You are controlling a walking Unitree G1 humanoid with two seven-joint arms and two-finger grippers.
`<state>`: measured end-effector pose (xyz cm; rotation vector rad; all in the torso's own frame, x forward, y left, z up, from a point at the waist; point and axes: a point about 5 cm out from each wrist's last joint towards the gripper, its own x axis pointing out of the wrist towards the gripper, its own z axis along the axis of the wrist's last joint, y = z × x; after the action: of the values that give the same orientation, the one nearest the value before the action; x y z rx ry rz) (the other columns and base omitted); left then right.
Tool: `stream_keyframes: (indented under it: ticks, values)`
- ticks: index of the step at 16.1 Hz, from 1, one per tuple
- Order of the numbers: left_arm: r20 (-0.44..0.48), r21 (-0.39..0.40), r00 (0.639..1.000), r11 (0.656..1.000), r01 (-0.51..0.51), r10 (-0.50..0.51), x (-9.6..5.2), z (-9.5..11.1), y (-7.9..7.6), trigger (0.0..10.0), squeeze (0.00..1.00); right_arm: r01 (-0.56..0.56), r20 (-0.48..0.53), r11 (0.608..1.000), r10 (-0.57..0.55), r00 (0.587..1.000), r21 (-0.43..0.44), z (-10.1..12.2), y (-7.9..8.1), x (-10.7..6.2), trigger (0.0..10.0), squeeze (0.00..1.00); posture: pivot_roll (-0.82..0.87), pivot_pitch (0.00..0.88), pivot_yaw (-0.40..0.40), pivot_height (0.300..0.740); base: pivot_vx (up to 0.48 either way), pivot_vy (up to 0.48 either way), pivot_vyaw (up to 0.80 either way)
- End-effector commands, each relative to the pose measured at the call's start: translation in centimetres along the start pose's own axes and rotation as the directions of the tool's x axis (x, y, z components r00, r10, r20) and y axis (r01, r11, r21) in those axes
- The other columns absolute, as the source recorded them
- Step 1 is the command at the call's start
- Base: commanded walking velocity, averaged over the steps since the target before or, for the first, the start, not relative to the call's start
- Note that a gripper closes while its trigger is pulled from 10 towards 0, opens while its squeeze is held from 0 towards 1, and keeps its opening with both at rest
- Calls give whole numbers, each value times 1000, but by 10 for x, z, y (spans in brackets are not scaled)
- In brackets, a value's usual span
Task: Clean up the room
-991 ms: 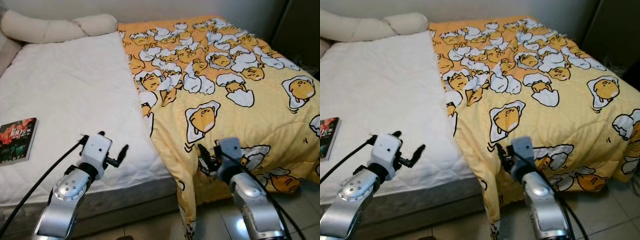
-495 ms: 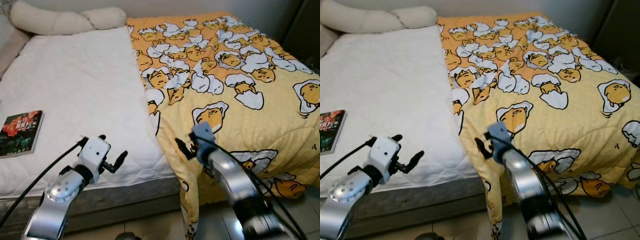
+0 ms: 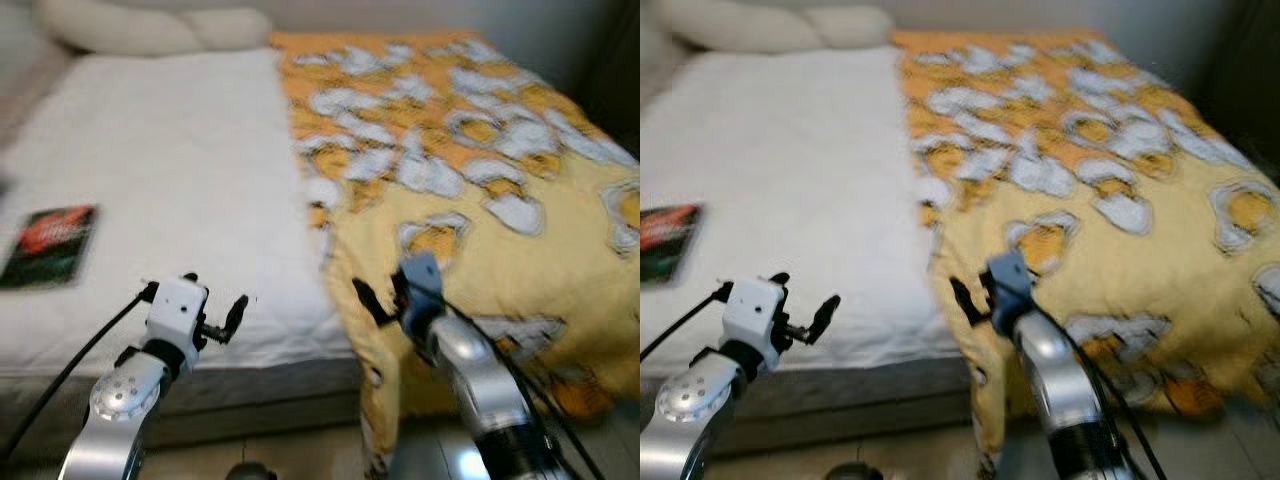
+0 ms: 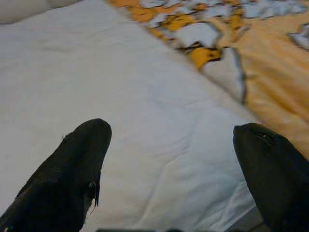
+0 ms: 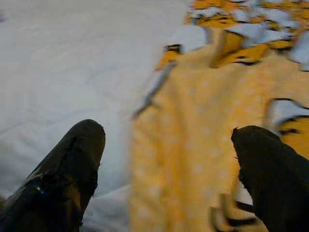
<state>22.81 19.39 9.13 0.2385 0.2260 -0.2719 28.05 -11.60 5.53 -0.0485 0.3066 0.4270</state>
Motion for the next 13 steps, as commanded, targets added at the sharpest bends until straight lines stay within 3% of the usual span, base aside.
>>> stream_keyframes:
  ticks: [1,2,3,7,11,13]
  values:
    - [15,-6,1000,1000,-5,5,0,5,1,10000,0,-3,21,1000,3,1000,-23,6,3,0,10000,1000,119,0,1,740,300,0,0]
    - [17,-7,1000,1000,-5,5,2,7,2,10000,0,17,13,999,-17,1000,-27,5,2,-3,10000,1000,114,0,12,740,304,0,0]
    - [17,-5,1000,1000,-2,2,3,7,3,10000,0,15,8,999,-15,1000,-46,5,3,-7,10000,0,110,0,18,740,304,0,0]
    - [16,2,1000,1000,0,0,4,8,5,10000,0,21,10,998,-21,1000,-52,4,4,-9,10000,0,119,0,23,740,307,0,0]
    - [18,-2,1000,1000,5,-5,5,10,4,10000,0,4,2,996,-4,1000,-94,5,9,-9,10000,0,120,0,30,740,302,0,728]
    - [17,-1,1000,1000,9,-8,5,10,3,10000,0,9,1,998,-9,1000,-54,4,9,-10,10000,0,119,0,31,740,306,0,0]
